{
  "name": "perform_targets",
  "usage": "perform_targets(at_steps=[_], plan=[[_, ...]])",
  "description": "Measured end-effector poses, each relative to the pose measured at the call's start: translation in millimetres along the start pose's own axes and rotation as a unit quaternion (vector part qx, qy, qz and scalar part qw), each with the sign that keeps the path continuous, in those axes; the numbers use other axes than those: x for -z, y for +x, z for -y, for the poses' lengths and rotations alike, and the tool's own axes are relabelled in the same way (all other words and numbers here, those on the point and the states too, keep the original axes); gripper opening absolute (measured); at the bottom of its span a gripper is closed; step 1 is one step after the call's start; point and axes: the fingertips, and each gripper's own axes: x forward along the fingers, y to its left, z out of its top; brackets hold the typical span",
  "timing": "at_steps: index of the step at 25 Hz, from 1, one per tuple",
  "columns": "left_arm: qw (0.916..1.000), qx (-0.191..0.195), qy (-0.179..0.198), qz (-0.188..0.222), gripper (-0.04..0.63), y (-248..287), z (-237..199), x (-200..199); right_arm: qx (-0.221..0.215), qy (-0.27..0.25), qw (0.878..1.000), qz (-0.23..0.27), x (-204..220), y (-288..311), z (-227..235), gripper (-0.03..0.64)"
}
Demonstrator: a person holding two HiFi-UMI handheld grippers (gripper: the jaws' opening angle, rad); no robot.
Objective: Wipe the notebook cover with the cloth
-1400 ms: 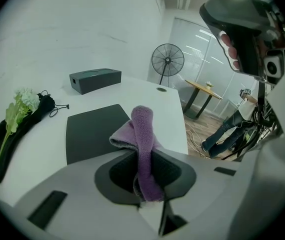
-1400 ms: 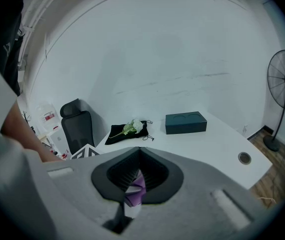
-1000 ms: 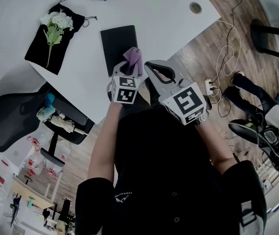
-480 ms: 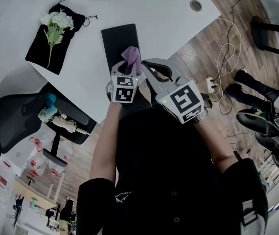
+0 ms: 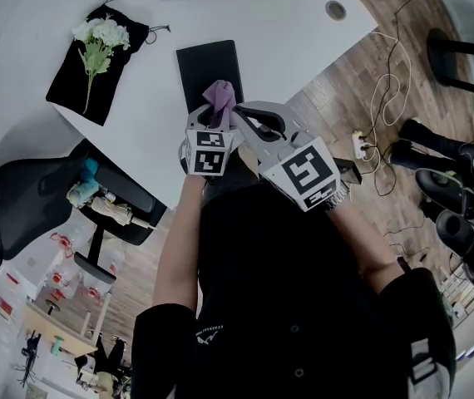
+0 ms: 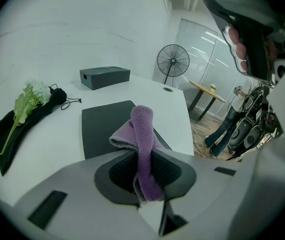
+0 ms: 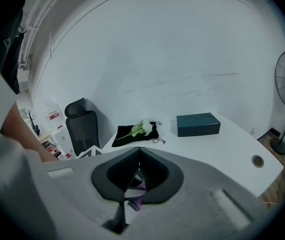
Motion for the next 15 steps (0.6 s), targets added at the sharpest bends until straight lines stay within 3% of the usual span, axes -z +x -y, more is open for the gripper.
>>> perform_targets(at_steps=[15], plan=[[0.9999, -0.012, -0.001, 0.003, 0.071, -9, -12, 7, -0.006, -0.004, 1.0, -0.005, 1, 5, -14, 0.003]])
